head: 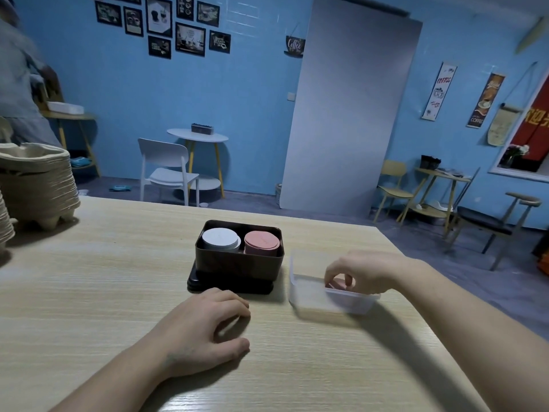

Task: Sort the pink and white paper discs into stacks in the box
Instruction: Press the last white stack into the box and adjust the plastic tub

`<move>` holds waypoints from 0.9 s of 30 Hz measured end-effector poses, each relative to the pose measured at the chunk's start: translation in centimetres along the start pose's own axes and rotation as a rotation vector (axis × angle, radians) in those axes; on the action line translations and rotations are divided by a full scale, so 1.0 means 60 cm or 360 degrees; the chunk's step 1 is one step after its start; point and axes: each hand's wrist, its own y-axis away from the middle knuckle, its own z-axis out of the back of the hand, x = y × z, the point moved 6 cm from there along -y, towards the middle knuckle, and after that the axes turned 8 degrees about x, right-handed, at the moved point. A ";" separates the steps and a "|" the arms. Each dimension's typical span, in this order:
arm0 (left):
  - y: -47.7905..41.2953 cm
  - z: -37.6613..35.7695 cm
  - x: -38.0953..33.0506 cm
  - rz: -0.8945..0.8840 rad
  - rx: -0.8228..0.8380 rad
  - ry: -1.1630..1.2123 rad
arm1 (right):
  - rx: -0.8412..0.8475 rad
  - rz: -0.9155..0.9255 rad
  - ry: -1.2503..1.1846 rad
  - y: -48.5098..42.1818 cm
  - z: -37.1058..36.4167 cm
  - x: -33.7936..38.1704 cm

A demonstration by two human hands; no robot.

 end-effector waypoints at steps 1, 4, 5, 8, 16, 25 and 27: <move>0.000 0.000 0.000 0.0001 0.0004 -0.0001 | 0.0016 0.0008 0.0040 -0.002 0.000 0.002; -0.001 0.000 0.002 0.0002 -0.0012 0.0009 | -0.0003 0.0042 0.0124 -0.010 0.003 0.005; -0.002 0.000 0.002 0.0003 -0.0012 0.0010 | 0.0000 0.0051 0.0141 -0.013 0.003 0.006; -0.001 -0.001 0.003 0.0001 0.0001 0.0005 | -0.0012 0.0059 0.0135 -0.017 0.006 0.006; -0.002 0.000 0.001 0.0001 0.0002 0.0008 | -0.0159 0.0104 -0.0521 -0.013 0.010 -0.023; 0.001 0.004 -0.002 -0.0006 -0.0020 0.0009 | -0.0672 0.0398 -0.1378 -0.004 0.056 -0.011; 0.000 0.004 -0.002 -0.0003 -0.0019 0.0013 | -0.0727 0.0465 -0.1538 -0.005 0.069 0.000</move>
